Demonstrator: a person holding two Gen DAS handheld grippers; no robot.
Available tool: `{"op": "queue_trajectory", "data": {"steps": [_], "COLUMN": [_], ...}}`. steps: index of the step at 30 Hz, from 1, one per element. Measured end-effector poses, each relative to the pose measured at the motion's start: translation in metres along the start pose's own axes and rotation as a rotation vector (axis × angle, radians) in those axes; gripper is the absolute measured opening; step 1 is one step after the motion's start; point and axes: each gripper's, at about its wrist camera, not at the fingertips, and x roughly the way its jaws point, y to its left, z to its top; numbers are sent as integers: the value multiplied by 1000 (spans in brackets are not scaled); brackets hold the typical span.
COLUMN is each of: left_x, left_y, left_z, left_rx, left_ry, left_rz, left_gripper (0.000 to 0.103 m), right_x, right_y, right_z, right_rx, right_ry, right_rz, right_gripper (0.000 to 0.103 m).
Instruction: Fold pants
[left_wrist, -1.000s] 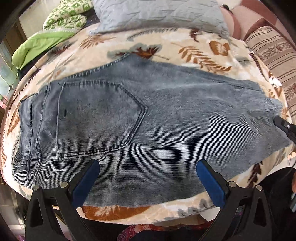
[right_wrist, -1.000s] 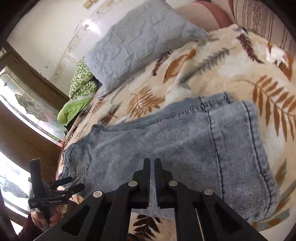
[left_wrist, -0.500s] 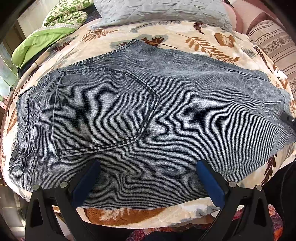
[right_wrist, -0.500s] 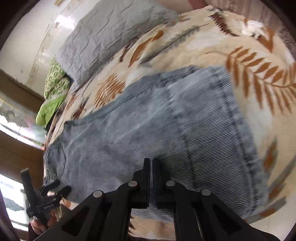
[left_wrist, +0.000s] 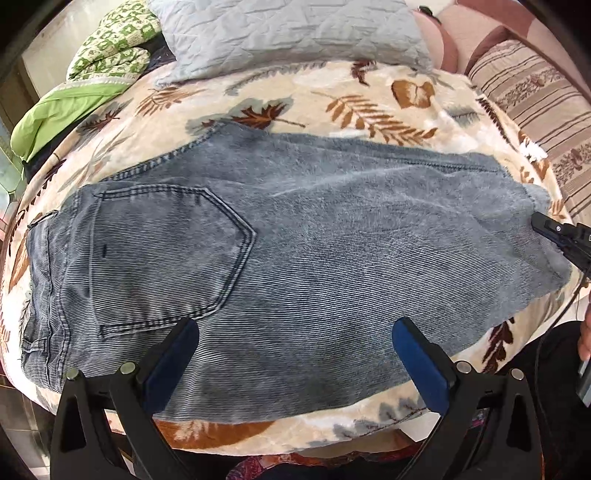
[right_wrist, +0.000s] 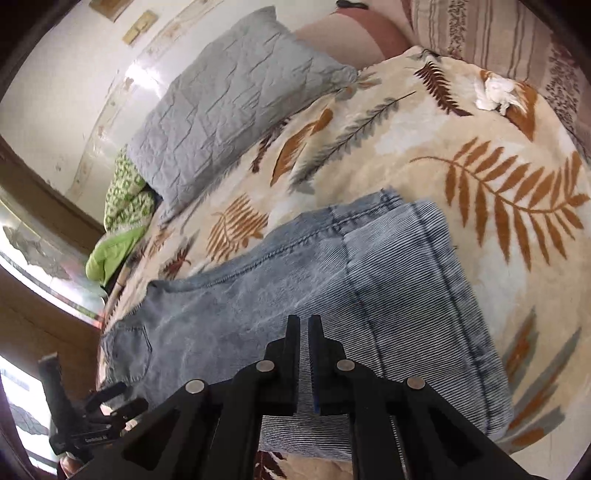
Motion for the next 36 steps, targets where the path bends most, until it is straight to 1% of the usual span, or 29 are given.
{"op": "queue_trajectory", "data": {"steps": [5, 9, 14, 17, 23, 26, 27, 28, 29, 33, 36], "left_x": [19, 31, 33, 34, 31, 25, 23, 19, 14, 2, -5], "left_y": [-7, -5, -5, -4, -6, -6, -6, -6, -6, -1, 0], "left_z": [4, 4, 4, 3, -3, -7, -9, -11, -12, -12, -12], "left_rx": [-7, -26, -24, -22, -18, -6, -3, 0, 2, 10, 19], "left_ry": [48, 80, 69, 57, 39, 32, 25, 15, 6, -29, -55], "left_rz": [32, 48, 48, 45, 57, 73, 78, 84, 90, 115, 142], "left_gripper": [103, 103, 103, 103, 103, 103, 103, 103, 103, 103, 103], "right_x": [11, 22, 32, 36, 37, 35, 34, 32, 31, 27, 29], "right_y": [4, 2, -1, -3, -9, -6, -3, 0, 5, 31, 55], "right_z": [-4, -7, -9, -8, -7, -8, -8, -8, -8, -11, -17], "right_rx": [-16, -12, -14, -17, 9, 7, 1, -10, -28, -134, -215], "right_ry": [37, 80, 113, 112, 106, 100, 97, 92, 84, 47, 43], "right_rz": [-23, -47, -77, -81, -56, -67, -79, -89, -93, -66, -42], "right_gripper": [7, 7, 7, 5, 5, 5, 5, 8, 7, 7, 7]}}
